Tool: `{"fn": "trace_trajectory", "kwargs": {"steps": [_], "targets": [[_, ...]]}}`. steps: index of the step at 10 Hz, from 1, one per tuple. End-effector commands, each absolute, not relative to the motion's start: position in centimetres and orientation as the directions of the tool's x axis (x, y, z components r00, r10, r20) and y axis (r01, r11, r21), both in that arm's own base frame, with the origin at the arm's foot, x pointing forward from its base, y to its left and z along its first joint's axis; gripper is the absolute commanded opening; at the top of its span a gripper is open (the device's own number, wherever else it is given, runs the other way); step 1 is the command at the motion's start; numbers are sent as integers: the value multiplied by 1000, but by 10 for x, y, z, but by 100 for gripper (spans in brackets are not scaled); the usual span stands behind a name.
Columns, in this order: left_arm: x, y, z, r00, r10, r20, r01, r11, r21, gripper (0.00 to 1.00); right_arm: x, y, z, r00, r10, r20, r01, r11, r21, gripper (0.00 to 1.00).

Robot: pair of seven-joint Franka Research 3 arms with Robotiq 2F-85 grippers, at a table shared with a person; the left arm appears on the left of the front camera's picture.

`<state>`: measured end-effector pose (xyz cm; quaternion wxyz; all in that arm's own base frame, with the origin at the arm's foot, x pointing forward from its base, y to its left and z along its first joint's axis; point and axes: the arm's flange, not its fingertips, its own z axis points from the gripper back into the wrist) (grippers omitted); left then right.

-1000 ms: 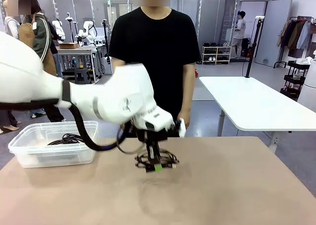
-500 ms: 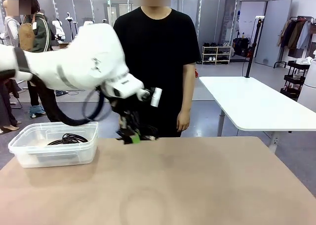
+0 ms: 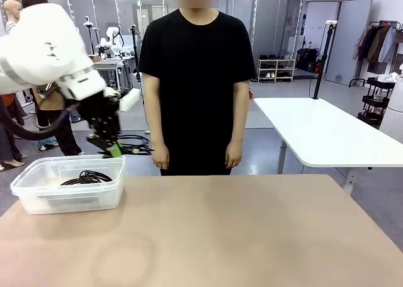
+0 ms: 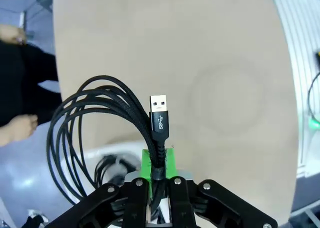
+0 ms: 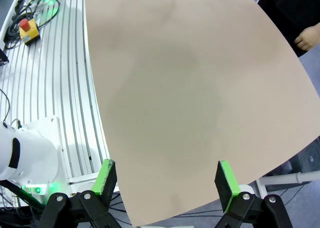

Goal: Organize and store the cables.
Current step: Place the USB Extension Cable into the Organizing box.

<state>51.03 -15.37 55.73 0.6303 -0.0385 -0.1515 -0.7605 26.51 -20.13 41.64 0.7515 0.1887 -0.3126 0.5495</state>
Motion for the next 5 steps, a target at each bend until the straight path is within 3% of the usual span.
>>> {"fn": "trace_trajectory", "kwargs": {"steps": [1, 5], "targets": [[530, -108, 549, -200, -947, 250, 965, -146, 219, 0, 266, -201, 418, 216, 699, 682, -939, 340, -51, 100], [588, -33, 508, -32, -969, 244, 983, 13, 181, 0, 266, -201, 418, 216, 699, 682, -939, 340, -51, 100]]}}
